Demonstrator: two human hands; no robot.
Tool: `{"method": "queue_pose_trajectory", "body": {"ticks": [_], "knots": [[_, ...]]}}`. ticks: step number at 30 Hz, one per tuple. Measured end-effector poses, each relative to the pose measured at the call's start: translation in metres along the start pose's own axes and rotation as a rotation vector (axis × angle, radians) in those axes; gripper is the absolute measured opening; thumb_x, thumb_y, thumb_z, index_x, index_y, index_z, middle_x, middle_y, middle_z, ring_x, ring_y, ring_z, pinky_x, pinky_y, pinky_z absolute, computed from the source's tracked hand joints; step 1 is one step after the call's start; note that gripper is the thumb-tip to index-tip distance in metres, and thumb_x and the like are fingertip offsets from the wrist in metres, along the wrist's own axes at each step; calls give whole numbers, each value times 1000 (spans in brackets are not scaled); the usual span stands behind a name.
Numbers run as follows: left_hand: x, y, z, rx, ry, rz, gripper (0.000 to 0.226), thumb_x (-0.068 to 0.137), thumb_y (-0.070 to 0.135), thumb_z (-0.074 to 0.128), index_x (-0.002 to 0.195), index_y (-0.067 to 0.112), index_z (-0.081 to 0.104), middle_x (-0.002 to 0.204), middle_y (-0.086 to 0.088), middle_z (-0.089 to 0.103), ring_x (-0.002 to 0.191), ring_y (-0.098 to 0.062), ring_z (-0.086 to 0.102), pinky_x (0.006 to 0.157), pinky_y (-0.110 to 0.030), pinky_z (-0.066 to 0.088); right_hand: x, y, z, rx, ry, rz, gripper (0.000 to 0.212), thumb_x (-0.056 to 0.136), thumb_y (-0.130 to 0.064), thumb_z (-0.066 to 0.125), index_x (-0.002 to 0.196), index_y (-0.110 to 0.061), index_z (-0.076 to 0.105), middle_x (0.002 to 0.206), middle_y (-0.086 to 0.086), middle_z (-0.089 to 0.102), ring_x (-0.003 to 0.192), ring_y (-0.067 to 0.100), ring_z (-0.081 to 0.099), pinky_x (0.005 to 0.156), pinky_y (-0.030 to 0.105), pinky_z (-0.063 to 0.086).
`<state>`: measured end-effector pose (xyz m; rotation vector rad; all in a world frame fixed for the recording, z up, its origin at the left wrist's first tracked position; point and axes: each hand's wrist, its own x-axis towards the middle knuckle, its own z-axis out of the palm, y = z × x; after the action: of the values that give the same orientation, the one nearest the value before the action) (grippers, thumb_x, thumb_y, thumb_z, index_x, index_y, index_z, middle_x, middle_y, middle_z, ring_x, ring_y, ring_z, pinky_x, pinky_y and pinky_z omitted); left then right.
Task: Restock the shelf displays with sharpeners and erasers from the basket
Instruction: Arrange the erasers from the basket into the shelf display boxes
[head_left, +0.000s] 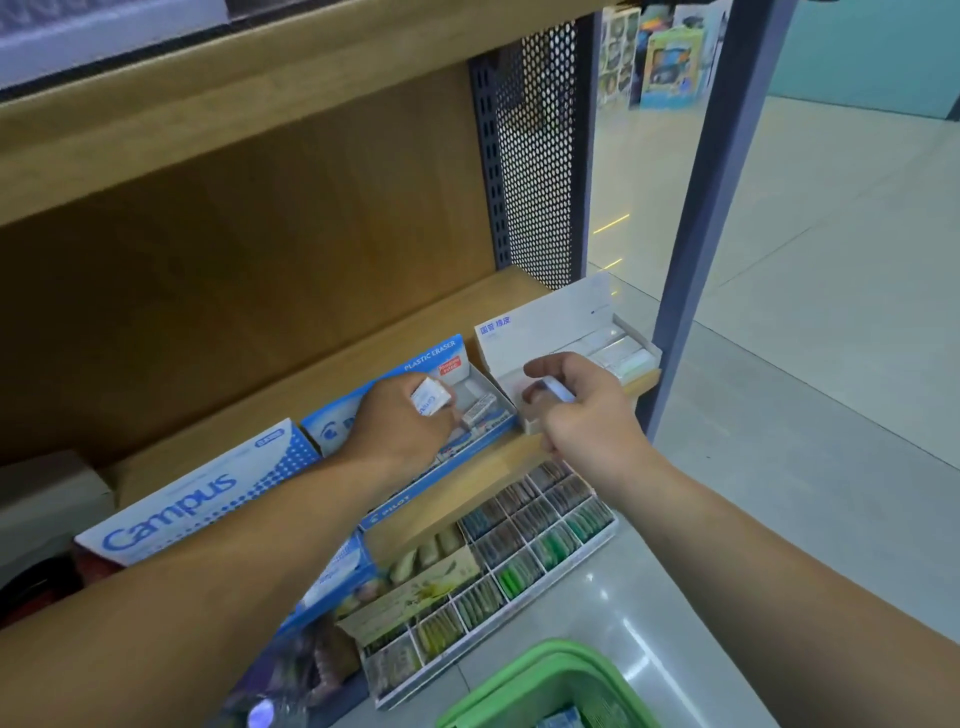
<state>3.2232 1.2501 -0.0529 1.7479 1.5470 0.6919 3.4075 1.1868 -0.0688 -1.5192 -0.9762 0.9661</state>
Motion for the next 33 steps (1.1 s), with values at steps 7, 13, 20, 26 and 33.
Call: {"method": "queue_pose_trajectory", "body": {"ticks": [7, 13, 20, 26, 33], "knots": [[3, 11, 5, 40, -126, -25, 21, 87, 30, 81, 85, 12, 70, 62, 2, 62, 45, -6, 52, 44, -20, 39, 1, 13, -8, -73, -38, 8, 24, 95, -16, 58, 112, -29, 69, 97, 0, 69, 76, 17, 58, 69, 30, 49], [-1, 18, 9, 164, -184, 91, 12, 89, 26, 78, 92, 18, 69, 69, 10, 61, 57, -5, 55, 50, -16, 41, 0, 15, -9, -38, -69, 21, 20, 99, -19, 59, 109, -33, 69, 103, 0, 66, 72, 16, 58, 60, 26, 50], [0, 18, 7, -111, -130, -102, 21, 74, 6, 89, 88, 7, 73, 68, -2, 67, 53, -11, 56, 43, -20, 45, -2, 15, -8, -53, -123, 15, 22, 100, -19, 56, 114, -33, 67, 112, -4, 62, 78, 8, 57, 66, 24, 49], [1, 16, 3, -116, -157, -85, 14, 80, 8, 85, 89, 11, 75, 69, 0, 70, 59, -12, 60, 46, -21, 47, -4, 12, -8, -49, -131, 25, 23, 101, -19, 57, 115, -33, 67, 113, -6, 63, 77, 6, 55, 69, 23, 47], [-11, 25, -18, -124, -115, -69, 14, 89, 15, 79, 101, 15, 74, 87, -7, 70, 68, -12, 59, 53, -20, 52, -10, -4, -7, -30, -13, 1, 22, 98, -15, 60, 111, -29, 70, 115, -5, 69, 89, 11, 63, 66, 20, 49]]}}
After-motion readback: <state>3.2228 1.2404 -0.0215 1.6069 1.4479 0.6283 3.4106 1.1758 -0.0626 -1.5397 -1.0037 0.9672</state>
